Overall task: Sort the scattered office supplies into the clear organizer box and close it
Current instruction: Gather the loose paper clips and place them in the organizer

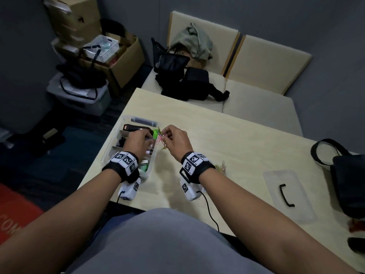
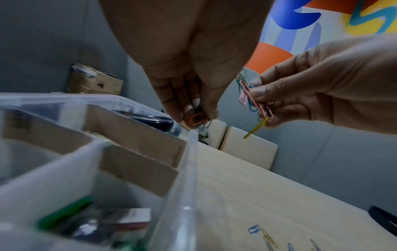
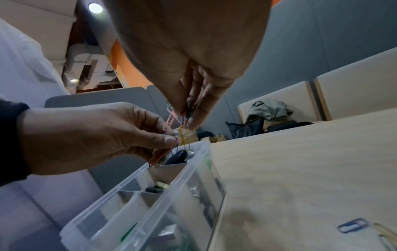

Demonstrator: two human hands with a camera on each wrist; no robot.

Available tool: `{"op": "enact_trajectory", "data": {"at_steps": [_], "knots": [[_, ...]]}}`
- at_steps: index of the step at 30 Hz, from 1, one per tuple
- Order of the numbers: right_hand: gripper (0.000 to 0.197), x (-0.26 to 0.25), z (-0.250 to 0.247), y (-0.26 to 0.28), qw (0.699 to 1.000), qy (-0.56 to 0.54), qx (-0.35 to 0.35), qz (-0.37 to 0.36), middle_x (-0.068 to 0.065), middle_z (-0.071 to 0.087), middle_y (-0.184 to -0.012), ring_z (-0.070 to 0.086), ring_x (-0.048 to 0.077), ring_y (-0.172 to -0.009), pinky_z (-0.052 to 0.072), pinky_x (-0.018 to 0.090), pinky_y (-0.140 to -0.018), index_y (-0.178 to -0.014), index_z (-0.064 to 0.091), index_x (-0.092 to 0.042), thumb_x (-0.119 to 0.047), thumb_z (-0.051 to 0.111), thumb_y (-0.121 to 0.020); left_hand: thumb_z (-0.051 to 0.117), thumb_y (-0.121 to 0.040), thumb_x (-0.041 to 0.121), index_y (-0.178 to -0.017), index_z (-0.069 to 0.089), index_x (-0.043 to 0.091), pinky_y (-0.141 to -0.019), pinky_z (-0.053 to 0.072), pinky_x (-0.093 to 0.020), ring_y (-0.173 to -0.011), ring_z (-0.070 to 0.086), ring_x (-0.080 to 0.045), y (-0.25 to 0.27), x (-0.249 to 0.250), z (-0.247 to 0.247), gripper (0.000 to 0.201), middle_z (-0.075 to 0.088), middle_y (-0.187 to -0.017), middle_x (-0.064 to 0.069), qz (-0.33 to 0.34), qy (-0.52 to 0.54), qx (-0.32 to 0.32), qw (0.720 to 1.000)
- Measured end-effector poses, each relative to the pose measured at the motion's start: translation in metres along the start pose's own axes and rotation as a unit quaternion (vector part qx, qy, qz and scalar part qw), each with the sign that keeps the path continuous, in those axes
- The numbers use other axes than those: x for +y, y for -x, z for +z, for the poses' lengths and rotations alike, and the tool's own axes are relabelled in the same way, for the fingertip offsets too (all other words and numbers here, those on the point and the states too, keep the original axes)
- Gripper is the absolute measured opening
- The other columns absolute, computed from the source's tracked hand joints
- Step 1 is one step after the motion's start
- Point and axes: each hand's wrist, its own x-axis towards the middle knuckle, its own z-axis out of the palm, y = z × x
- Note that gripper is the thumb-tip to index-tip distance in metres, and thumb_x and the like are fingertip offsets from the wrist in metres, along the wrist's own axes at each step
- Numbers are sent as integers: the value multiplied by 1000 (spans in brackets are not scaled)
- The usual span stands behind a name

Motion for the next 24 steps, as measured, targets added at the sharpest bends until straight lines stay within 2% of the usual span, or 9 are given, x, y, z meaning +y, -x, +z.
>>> {"op": "enact_trajectory", "data": {"at_steps": [4, 8, 14, 19, 22, 24], "knots": [[7, -13, 30, -4, 999, 3, -34, -8, 2, 68, -82, 63, 17, -74, 56, 38, -73, -96, 64, -14, -12, 66, -90, 70, -84, 17, -79, 65, 13, -64, 43, -30, -74, 61, -26, 11, -31, -18, 9, 66, -75, -7, -39, -12, 25, 999], [10, -22, 54, -5, 998, 7, -54, -19, 2, 66, -84, 62, 19, -77, 55, 38, -75, -97, 65, -12, -7, 63, -88, 71, -84, 19, -82, 68, 14, -69, 52, -33, -76, 63, -26, 20, -56, -32, 6, 69, -78, -7, -76, -22, 46, 996], [8, -32, 82, -9, 996, 6, -82, -18, 0, 67, -83, 62, 16, -75, 56, 38, -74, -97, 64, -15, -12, 66, -90, 68, -86, 17, -84, 67, 16, -69, 53, -37, -78, 64, -31, 30, -78, -40, 2, 68, -83, -8, -84, -72, 44, 993], [9, -41, 100, -16, 996, 0, -88, -14, -9, 62, -76, 59, 9, -70, 56, 36, -73, -95, 63, -17, -12, 67, -89, 67, -88, 25, -90, 68, 17, -69, 50, -36, -81, 63, -32, 31, -82, -45, 8, 68, -88, -10, -68, -125, 3, 990], [9, -43, 108, -17, 996, -1, -86, -7, -12, 60, -74, 56, 4, -66, 56, 35, -70, -95, 64, -17, -12, 67, -88, 62, -91, 21, -96, 70, 17, -71, 50, -36, -84, 64, -36, 28, -82, -49, 10, 68, -90, -16, -62, -155, -26, 986], [9, -43, 112, -18, 996, -7, -88, -1, -12, 60, -74, 54, 2, -64, 56, 33, -69, -95, 64, -16, -12, 67, -89, 60, -89, 18, -98, 73, 21, -70, 51, -35, -80, 64, -35, 26, -85, -52, 16, 68, -89, -16, -74, -149, -38, 985]]}}
